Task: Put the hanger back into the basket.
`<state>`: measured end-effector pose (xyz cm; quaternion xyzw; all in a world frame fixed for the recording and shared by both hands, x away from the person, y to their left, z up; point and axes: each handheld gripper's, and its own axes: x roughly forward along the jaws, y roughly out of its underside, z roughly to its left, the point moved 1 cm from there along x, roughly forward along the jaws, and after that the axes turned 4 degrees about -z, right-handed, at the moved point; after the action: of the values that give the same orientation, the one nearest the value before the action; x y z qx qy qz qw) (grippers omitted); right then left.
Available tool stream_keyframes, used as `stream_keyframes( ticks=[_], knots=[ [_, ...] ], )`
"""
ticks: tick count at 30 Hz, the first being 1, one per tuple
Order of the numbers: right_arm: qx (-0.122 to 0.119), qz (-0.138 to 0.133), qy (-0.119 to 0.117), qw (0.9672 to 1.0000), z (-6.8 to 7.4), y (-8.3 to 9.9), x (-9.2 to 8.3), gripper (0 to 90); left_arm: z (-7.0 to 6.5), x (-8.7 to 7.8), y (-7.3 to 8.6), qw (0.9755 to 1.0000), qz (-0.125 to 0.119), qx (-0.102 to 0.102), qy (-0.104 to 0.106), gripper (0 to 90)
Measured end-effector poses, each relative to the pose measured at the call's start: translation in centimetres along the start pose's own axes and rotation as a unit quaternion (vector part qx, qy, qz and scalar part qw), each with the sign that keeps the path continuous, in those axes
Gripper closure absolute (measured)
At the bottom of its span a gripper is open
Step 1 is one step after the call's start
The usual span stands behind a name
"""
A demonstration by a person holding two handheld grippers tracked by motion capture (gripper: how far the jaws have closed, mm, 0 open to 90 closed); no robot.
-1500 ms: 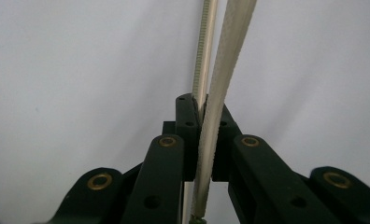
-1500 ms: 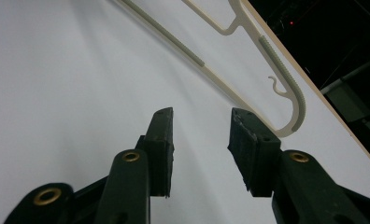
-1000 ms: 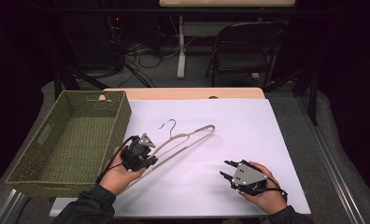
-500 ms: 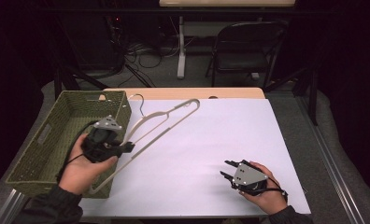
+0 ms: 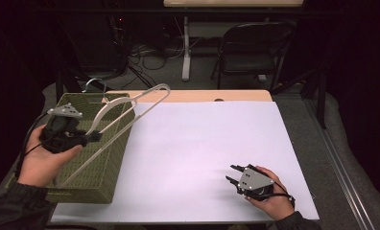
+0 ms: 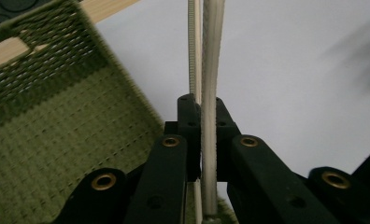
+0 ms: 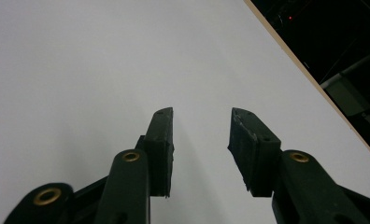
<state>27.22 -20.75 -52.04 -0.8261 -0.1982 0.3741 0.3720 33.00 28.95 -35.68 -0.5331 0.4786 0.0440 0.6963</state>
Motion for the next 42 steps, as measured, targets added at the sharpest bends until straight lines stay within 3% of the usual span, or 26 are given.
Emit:
stream_keyframes(
  ticks=[5,10,12,24,28,33,42],
  knots=[
    [0.0,0.011,-0.004,0.9999,0.0,0.0,-0.1,59.7,2.4,-0.1,1.1,0.9997,0.003,-0.02,-0.014,87.3],
    [0.002,0.001,-0.002,1.0,0.0,0.1,0.1,59.7,4.2,-0.4,1.9,0.9992,0.003,-0.032,-0.022,87.3],
    [0.002,0.001,-0.003,1.0,0.0,0.1,0.1,59.6,5.6,-0.7,2.3,0.999,0.003,-0.036,-0.027,87.2],
    [0.001,0.004,-0.007,1.0,0.0,0.1,0.2,59.5,10.4,-1.7,4.3,0.9975,0.017,-0.064,-0.026,87.3],
    [0.001,0.006,-0.007,1.0,0.0,0.2,0.2,59.4,11.4,-1.8,5.0,0.9974,0.02,-0.068,-0.015,87.3],
    [0.001,0.008,-0.003,1.0,0.1,0.2,0.2,59.4,12.0,-1.8,5.7,0.9973,0.017,-0.067,-0.024,87.3],
    [0.002,0.004,-0.008,1.0,0.1,0.2,0.4,59.4,12.8,-0.9,7.1,0.998,0.02,-0.056,-0.021,87.3]
  ],
)
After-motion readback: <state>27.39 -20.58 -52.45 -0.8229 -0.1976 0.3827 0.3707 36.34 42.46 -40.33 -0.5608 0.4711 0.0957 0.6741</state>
